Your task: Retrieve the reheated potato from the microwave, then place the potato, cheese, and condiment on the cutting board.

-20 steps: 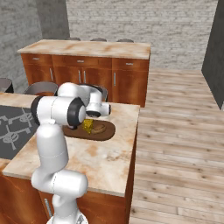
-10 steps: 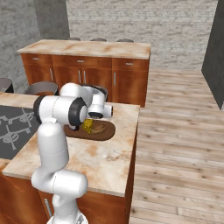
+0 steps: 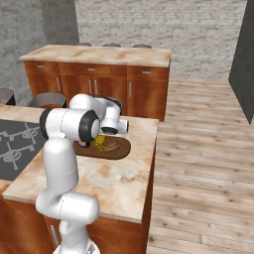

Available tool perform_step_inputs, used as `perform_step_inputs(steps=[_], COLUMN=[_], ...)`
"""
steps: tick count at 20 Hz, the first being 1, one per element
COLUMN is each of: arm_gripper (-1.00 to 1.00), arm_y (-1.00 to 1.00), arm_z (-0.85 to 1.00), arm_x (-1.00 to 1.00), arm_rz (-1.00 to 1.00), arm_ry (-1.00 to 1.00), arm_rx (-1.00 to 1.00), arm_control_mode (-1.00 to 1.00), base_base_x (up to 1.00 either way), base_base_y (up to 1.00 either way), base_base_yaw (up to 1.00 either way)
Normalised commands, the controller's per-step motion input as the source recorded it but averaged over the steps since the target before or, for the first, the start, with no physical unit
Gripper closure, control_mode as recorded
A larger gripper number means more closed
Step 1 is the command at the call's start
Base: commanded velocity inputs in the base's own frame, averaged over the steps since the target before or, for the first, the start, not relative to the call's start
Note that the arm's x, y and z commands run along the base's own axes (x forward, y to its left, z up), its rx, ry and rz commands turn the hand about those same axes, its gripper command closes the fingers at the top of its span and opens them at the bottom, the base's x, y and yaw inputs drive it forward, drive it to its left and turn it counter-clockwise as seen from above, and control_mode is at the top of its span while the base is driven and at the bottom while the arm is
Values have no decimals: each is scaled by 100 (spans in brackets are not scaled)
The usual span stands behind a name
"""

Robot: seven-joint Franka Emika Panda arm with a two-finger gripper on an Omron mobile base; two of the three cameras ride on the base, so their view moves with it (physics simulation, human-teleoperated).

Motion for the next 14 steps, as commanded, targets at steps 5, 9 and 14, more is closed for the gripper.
perform_step_inputs(steps=[5, 9, 14], arm_gripper=[100, -100, -100], arm_y=[6, 2, -4], arm_z=[-11, -26, -14], arm_x=[-4, -14, -6], arm_rz=[1, 0, 0], arm_ry=[-9, -3, 1], arm_rx=[0, 0, 0], arm_control_mode=[-100, -100, -100], base_base_x=[0, 0, 0], base_base_y=[0, 0, 0], base_base_yaw=[0, 0, 0])
